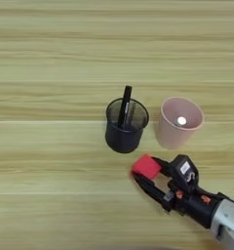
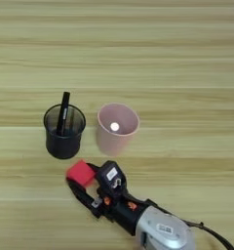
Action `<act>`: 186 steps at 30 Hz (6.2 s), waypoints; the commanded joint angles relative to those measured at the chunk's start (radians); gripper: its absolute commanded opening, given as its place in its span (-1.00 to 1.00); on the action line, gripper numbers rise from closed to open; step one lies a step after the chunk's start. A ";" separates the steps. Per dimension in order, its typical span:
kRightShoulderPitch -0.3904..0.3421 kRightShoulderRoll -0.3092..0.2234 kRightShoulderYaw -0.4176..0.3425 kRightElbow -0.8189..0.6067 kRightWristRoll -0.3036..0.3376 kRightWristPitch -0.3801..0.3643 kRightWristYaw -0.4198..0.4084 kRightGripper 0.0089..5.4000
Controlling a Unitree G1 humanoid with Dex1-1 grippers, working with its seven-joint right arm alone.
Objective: Move the objects on the table
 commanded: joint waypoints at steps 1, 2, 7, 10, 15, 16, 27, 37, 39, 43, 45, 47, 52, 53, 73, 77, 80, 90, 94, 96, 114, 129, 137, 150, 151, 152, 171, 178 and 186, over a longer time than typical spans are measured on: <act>-0.066 0.014 0.038 0.009 -0.031 -0.037 -0.037 -0.12; -0.074 0.017 0.045 0.015 -0.035 -0.038 -0.041 -0.12; -0.103 0.031 0.073 0.055 -0.048 -0.042 -0.056 -0.12; -0.116 0.038 0.077 0.077 -0.048 -0.043 -0.064 -0.12; -0.122 0.047 0.081 0.091 -0.045 -0.038 -0.070 -0.12; -0.121 0.048 0.084 0.092 -0.044 -0.038 -0.070 -0.12; -0.100 0.041 0.102 0.087 -0.049 -0.043 -0.076 -0.02; -0.079 0.032 0.098 0.060 -0.042 -0.042 -0.078 0.34; -0.074 0.029 0.092 0.051 -0.039 -0.041 -0.078 0.41; -0.065 0.026 0.066 0.033 -0.029 -0.042 -0.085 0.55; -0.067 0.024 0.039 0.017 -0.020 -0.043 -0.090 0.63; -0.076 0.021 0.006 -0.007 -0.007 -0.035 -0.094 0.71; -0.071 0.005 -0.048 -0.075 0.020 -0.013 -0.094 0.90; -0.061 -0.001 -0.063 -0.093 0.028 -0.009 -0.093 0.94; 0.093 -0.072 -0.189 -0.174 0.095 0.051 -0.047 0.99; 0.100 -0.079 -0.213 -0.156 0.087 0.070 -0.051 0.99; 0.093 -0.078 -0.245 -0.142 0.082 0.083 -0.066 0.99; 0.093 -0.075 -0.347 -0.143 0.076 0.077 -0.078 0.99; 0.086 -0.067 -0.353 -0.134 0.067 0.072 -0.087 0.99; 0.078 -0.061 -0.352 -0.125 0.057 0.068 -0.096 0.99; 0.003 0.038 -0.257 0.028 -0.004 0.006 -0.176 0.99; -0.074 0.114 -0.150 0.259 -0.139 -0.184 -0.270 0.99; -0.116 0.150 -0.105 0.426 -0.174 -0.294 -0.315 0.99; -0.165 0.148 -0.135 0.542 -0.159 -0.343 -0.342 0.99; -0.168 0.147 -0.136 0.545 -0.157 -0.345 -0.344 0.99; -0.172 0.148 -0.137 0.549 -0.156 -0.347 -0.346 0.99; -0.238 0.179 -0.140 0.655 -0.162 -0.387 -0.382 0.99; -0.250 0.180 -0.123 0.659 -0.165 -0.383 -0.372 0.99; -0.266 0.179 -0.116 0.659 -0.163 -0.376 -0.369 0.99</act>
